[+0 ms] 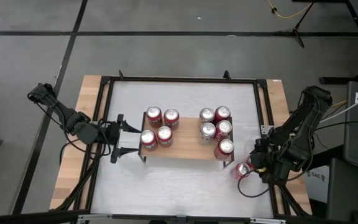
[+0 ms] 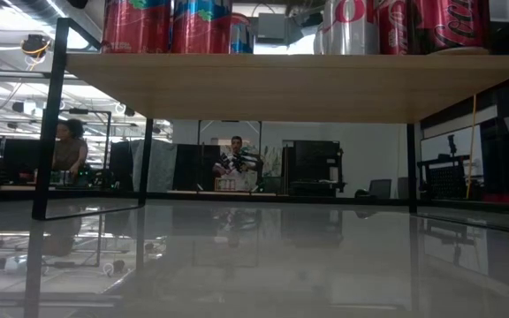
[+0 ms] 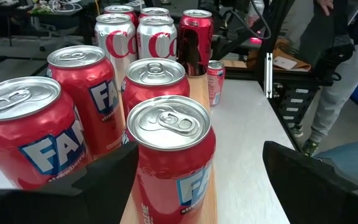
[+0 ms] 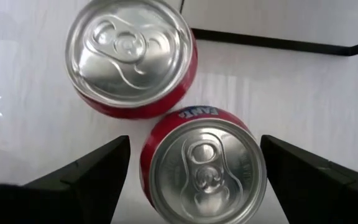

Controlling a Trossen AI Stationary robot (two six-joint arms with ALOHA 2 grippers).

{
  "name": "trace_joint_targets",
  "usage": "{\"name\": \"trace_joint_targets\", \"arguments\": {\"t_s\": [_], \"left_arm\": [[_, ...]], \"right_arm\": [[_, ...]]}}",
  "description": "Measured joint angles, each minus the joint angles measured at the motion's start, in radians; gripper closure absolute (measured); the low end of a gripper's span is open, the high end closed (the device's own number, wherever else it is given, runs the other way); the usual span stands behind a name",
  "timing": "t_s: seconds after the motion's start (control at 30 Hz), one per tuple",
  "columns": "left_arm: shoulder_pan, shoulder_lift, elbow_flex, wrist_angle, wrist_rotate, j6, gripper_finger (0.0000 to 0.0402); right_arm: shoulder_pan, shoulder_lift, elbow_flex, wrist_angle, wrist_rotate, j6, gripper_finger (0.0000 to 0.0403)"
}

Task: Place canned beverage on shelf
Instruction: Put the red soda can on the shelf

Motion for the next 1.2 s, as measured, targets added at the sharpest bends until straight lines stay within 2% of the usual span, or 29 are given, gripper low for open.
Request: {"name": "trace_joint_targets", "arguments": {"t_s": [0.4,0.63,0.77,1.0,1.2], "left_arm": [[0.0,0.0,0.0,0.0,0.0,0.0,0.0066],[0.0,0.0,0.0,0.0,0.0,0.0,0.0066],[0.0,0.0,0.0,0.0,0.001,0.001,0.0066],[0.0,0.0,0.0,0.0,0.001,0.001,0.0066],[0.0,0.0,0.0,0.0,0.001,0.002,0.0066]], "right_arm": [[0.0,0.028,0.0,0.002,-0.001,0.001,0.0059],[0.0,0.079,0.005,-0.001,0.003,0.006,0.0119],[0.0,0.077,0.004,-0.002,0.011,0.073,0.0131],[0.0,0.077,0.004,-0.02,0.018,0.246,0.0105],[0.0,0.078,0.002,-0.092,0.042,0.412,0.0116]]}}
